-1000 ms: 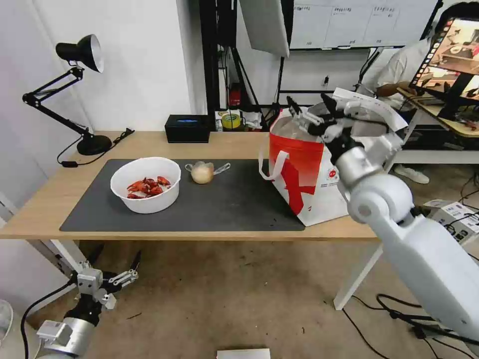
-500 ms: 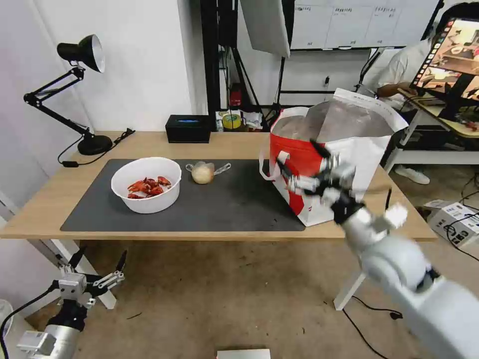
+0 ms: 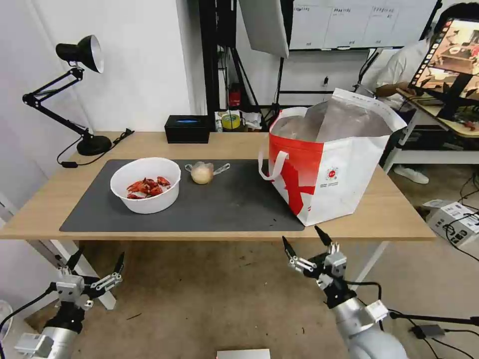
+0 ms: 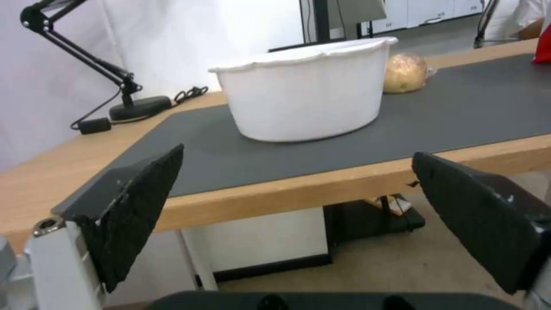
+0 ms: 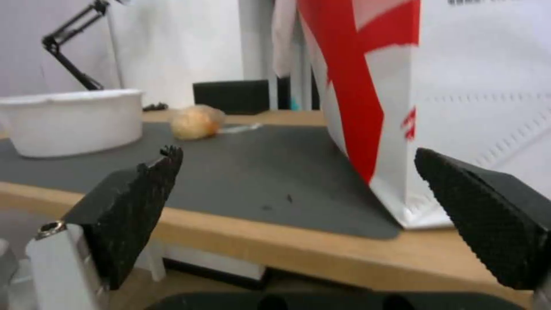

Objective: Pick up the trash from the table and place it into the takeout bag.

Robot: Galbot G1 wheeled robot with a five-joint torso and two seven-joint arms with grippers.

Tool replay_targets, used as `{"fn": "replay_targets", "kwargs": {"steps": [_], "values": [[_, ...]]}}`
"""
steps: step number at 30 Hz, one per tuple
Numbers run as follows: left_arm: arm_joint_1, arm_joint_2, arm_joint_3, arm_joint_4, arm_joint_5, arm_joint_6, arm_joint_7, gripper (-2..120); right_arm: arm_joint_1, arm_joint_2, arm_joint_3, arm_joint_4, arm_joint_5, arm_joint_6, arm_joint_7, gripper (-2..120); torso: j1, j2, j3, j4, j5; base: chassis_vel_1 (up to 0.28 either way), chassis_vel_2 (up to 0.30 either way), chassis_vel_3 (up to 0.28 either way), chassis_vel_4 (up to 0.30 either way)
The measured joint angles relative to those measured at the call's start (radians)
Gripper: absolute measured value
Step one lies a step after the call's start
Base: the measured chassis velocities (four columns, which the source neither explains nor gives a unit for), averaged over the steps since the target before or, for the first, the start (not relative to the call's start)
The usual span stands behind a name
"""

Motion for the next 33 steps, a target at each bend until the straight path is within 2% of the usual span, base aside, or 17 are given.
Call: {"fn": "replay_targets", "kwargs": {"steps": [25,33], "values": [[-0.007,0.001,0.022,0.01,0.005,0.001,0.001,100,0.009,-0.011,-0.015,-0.012,0.001,-0.023,0.031,100,0.0,0.0,0.0,0.0,0.0,0.0,0.0,0.0,0.0],[-0.012,0.012,0.025,0.008,0.002,0.001,0.001,100,0.054,-0.032,-0.073,0.022,0.035,-0.094,0.057,100,0.0,0.0,0.0,0.0,0.0001,0.0,0.0,0.0,0.0]]}}
